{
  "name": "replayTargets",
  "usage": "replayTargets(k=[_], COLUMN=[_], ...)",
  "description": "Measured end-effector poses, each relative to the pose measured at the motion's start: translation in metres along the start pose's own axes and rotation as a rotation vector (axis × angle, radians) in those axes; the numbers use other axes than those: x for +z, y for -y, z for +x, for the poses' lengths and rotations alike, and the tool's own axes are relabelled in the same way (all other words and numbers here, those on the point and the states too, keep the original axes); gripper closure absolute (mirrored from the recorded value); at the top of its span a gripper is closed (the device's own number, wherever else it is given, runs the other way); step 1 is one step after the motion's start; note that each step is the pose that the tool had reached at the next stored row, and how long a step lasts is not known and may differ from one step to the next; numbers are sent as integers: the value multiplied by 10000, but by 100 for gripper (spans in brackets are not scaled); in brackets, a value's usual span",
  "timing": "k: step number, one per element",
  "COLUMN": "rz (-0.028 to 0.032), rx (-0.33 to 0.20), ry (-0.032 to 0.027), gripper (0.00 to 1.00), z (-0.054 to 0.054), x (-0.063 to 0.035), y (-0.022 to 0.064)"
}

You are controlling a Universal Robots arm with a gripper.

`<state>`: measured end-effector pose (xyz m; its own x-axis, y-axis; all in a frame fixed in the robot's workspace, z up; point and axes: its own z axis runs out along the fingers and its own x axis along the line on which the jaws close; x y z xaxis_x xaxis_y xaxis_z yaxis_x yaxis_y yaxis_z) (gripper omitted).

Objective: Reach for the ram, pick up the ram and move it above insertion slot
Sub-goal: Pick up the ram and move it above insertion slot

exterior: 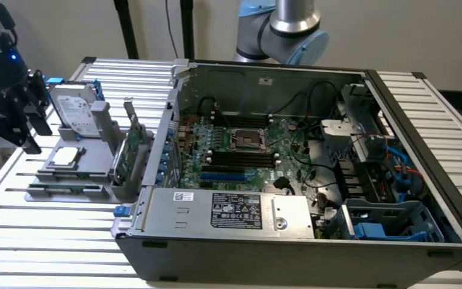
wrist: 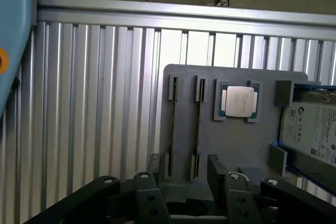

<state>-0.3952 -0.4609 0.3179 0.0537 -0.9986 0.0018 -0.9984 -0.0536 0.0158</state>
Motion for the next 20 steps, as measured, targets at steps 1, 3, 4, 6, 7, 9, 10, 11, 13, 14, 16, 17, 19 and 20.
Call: replayTargets(k=[1,3,4,6,7,9,10,11,13,14,16,17,19,20], rz=[0,-1,1,2,1,1,-1,0,1,0,0,1,0,1], rx=[10,25,30,40,42,45,47,47,47,47,49,48,47,47], ry=[0,0,1,1,1,1,0,1,1,1,1,2,0,1], gripper=[52,52,52,52,52,52,52,52,52,52,52,52,52,52], z=[10,29,38,56,65,81,88,94,108,115,121,124,130,132], x=[18,54,72,109,127,164,182,200,236,254,290,311,345,363], y=[-1,-1,-1,-1,-1,-2,-2,-2,-2,-2,-3,-2,-2,-2])
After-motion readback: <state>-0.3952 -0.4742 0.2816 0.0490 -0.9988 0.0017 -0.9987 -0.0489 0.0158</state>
